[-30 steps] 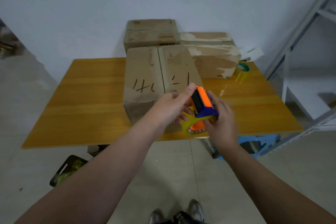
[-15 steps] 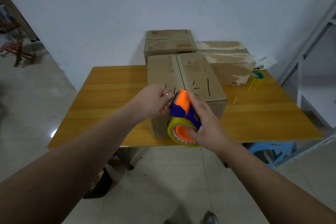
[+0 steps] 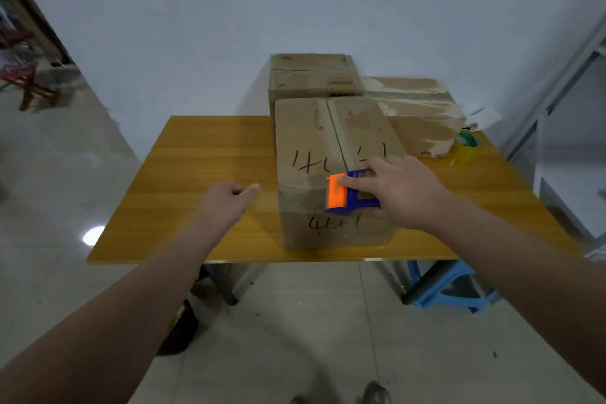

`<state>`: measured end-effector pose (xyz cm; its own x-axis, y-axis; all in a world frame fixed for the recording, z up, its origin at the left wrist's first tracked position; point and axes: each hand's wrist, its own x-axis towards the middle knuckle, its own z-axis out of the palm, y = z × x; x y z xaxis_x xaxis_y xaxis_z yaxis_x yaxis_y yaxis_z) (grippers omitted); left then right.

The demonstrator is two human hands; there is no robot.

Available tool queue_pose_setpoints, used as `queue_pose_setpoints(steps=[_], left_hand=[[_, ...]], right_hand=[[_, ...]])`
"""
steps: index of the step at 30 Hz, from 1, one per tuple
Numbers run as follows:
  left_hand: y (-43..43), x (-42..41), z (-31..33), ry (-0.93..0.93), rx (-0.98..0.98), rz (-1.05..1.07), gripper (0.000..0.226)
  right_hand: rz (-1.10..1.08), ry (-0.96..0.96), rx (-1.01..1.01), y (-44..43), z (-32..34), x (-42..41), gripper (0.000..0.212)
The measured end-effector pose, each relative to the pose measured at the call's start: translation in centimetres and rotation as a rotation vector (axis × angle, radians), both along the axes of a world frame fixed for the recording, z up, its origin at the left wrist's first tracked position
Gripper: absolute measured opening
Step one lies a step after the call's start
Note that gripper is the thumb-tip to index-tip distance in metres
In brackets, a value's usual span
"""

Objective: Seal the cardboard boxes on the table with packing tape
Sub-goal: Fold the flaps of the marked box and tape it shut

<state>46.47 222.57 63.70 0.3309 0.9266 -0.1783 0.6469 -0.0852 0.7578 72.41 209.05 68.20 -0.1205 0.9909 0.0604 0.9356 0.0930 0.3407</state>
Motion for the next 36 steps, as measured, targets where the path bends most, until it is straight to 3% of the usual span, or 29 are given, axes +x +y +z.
queue_pose_setpoints(steps=[6,22,27,32,36], left_hand=[[0.7,0.2,-2.0,0.081,0.172,0.152,0.049],[2.2,1.8,-3.3,0.094,0.085,0.147,0.048],[2.4,2.9,-4.5,0.089,-0.025,0.098,0.053],[2.3,4.0,-5.1,0.101,-0.327,0.109,0.054],[2.3,4.5,-5.3,0.080,-0.452,0.140,0.059]], right_hand=[[0.002,-0.116,-0.035,2.5,1.4,-2.2,0.061],[-0.065,-0.116,-0.208,5.2,2.2,-2.5,0.055],[-0.082,-0.099,-0.221,5.6,2.3,-2.9,0.047],[-0.101,-0.086,-0.241,5.6,2.5,-3.0,0.047],[-0.129,-0.068,-0.251,5.8,2.6,-3.3,0.043]])
